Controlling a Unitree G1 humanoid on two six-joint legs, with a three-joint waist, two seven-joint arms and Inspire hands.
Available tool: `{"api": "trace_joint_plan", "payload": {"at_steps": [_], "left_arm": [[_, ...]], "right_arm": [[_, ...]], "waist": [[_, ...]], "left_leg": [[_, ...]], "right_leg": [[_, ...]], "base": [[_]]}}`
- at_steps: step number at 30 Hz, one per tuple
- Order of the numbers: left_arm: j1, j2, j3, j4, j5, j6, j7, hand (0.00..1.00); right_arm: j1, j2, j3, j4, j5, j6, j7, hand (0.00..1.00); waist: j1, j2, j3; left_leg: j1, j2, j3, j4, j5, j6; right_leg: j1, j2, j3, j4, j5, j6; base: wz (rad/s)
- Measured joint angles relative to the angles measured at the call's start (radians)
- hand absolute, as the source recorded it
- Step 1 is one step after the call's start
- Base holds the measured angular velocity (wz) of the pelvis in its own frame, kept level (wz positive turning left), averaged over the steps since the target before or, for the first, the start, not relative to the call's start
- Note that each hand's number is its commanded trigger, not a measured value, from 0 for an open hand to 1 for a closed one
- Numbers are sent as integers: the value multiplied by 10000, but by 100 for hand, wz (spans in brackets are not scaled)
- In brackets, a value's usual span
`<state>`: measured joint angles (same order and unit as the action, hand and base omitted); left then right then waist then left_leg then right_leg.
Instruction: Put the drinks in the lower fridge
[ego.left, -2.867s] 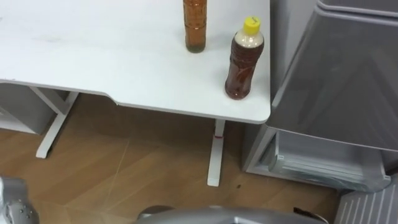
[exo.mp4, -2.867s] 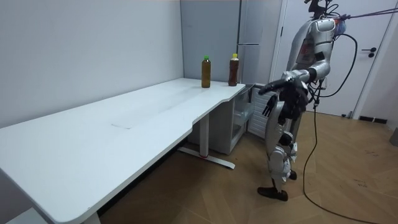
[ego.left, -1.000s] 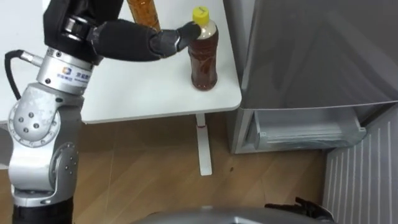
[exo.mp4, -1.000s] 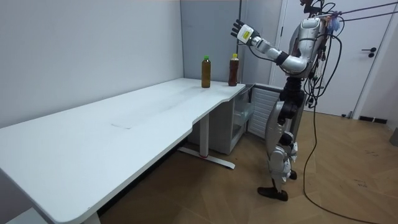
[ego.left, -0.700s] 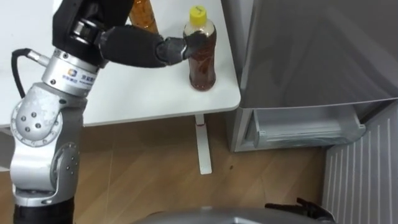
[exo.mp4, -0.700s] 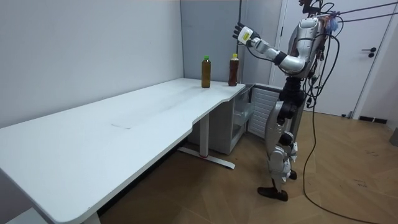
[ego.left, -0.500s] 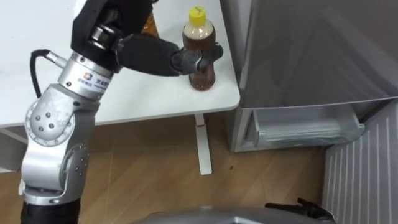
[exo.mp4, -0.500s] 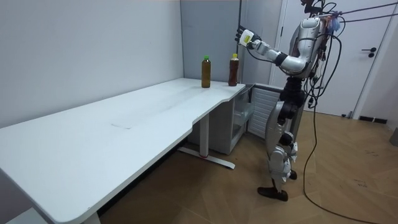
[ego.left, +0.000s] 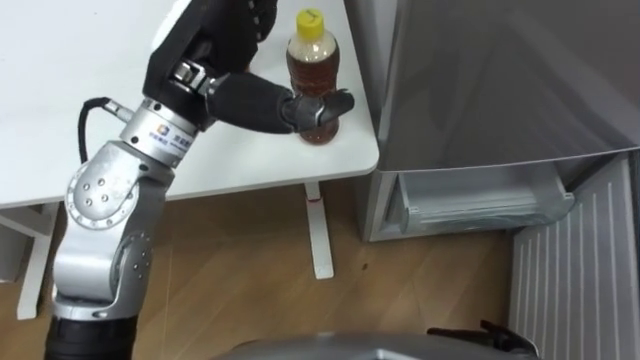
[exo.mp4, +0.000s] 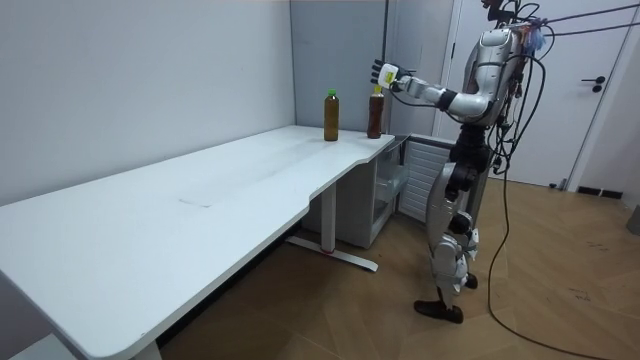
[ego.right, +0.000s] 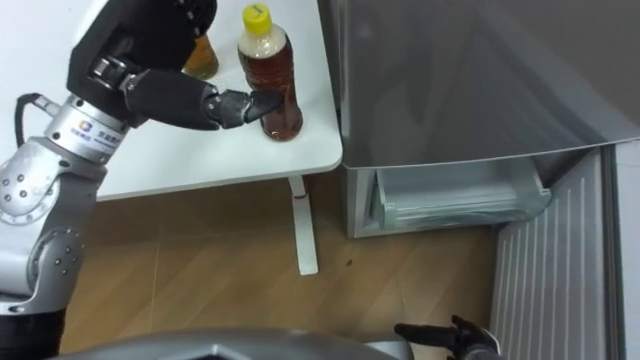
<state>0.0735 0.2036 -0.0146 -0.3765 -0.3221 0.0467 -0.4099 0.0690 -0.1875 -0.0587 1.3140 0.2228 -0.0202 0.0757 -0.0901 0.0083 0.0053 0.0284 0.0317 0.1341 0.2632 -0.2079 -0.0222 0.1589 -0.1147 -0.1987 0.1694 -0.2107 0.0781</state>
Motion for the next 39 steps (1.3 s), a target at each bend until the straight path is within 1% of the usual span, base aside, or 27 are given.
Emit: {"api": "trace_joint_plan", "payload": {"at_steps": [3,10,12,17,24,26,32,39], "left_arm": [[0,-3,-1,186,4,182,-44,0],[0,-7,-1,221,2,209,-160,0],[0,-7,-1,229,2,270,-186,0],[-1,-51,-1,523,3,380,-253,0],[-1,-125,0,566,3,458,-317,0],[-1,-159,-1,586,3,575,-318,0],[-2,-261,20,851,13,589,-319,0],[-1,-275,20,1040,16,622,-199,0]], "right_arm": [[-12,0,7,-8,1,13,5,0],[-12,-5,-1,-63,0,222,6,0],[7,-4,-1,-131,-2,225,18,0],[18,-10,2,-261,-5,280,124,0],[76,-33,-6,-386,-5,367,276,0],[86,-36,-10,-394,-3,389,295,0],[84,-36,-19,-398,-3,439,317,0],[88,-32,-18,-387,-8,450,303,0]], "waist": [[7,1,-1],[4,11,-7],[1,16,-9],[-141,32,-12],[-173,36,-11],[-174,42,-8],[-169,27,-4],[-166,-20,-2]], "left_leg": [[-6,8,11,-5,0,0],[-6,32,26,-9,0,-1],[-9,48,25,-2,-1,-3],[-9,73,11,43,-1,-5],[4,85,-1,53,-2,-6],[4,92,-3,52,-2,-6],[6,94,0,51,-3,-7],[24,100,-2,80,-1,-8]], "right_leg": [[23,3,1,16,8,-13],[37,24,7,20,25,-38],[31,38,6,20,32,-48],[99,55,-21,21,37,-57],[142,66,-26,18,42,-63],[149,72,-29,18,45,-69],[149,74,-20,22,46,-70],[151,79,-12,19,46,-70]], "base": [[0],[0],[0],[0],[0],[0],[0],[0]]}}
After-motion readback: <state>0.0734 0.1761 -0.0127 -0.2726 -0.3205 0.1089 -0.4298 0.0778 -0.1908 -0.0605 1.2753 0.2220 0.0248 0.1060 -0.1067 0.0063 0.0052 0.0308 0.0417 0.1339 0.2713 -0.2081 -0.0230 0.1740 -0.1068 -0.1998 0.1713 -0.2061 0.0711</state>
